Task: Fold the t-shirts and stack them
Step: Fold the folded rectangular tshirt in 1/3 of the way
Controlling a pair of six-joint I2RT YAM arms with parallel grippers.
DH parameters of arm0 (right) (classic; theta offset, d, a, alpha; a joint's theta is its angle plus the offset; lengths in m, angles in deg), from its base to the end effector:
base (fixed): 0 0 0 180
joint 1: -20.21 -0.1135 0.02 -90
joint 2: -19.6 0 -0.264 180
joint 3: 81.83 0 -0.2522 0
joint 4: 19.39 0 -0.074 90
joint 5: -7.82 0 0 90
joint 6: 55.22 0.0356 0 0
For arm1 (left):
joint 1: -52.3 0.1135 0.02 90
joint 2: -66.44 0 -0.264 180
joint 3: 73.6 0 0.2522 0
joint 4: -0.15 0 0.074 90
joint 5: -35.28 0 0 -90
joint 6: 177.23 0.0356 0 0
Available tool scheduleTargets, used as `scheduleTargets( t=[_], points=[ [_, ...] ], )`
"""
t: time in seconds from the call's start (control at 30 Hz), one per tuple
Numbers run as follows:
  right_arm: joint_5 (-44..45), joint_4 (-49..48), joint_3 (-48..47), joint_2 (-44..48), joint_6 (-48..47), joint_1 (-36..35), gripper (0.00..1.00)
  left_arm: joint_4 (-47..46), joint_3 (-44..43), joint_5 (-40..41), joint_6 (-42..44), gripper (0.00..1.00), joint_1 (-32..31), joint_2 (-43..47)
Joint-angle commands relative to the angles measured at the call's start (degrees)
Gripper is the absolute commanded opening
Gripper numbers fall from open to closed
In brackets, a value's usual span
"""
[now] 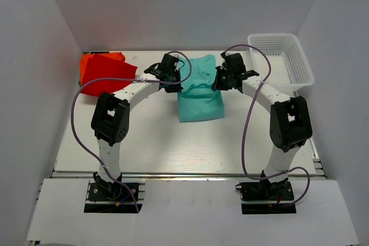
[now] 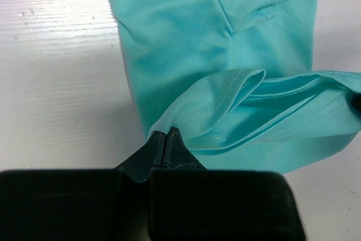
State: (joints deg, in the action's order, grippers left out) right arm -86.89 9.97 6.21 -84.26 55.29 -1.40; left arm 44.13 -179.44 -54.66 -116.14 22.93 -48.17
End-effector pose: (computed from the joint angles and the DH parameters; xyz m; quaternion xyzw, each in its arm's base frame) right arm 0.3823 0.1546 0.2456 -0.0257 0.9099 0.1831 0.3713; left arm 0.3883 -0.2185 0.2278 0.0036 0.9476 -0.1551 0.2792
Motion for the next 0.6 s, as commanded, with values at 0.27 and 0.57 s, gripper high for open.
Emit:
scheduleTargets(
  t=[0.27, 0.57],
  points=[
    [-4.17, -2.06, -13.46, -12.68, 8.55, 3.50, 0.00, 0.90, -12.59, -6.29, -3.50, 0.10, 6.33, -11.33],
    [-11.72, 2.09, -37.85, -22.39, 7.89, 7.98, 0.90, 2.23, -26.51, -6.90, -4.85, 1.00, 13.37, -12.25]
  ],
)
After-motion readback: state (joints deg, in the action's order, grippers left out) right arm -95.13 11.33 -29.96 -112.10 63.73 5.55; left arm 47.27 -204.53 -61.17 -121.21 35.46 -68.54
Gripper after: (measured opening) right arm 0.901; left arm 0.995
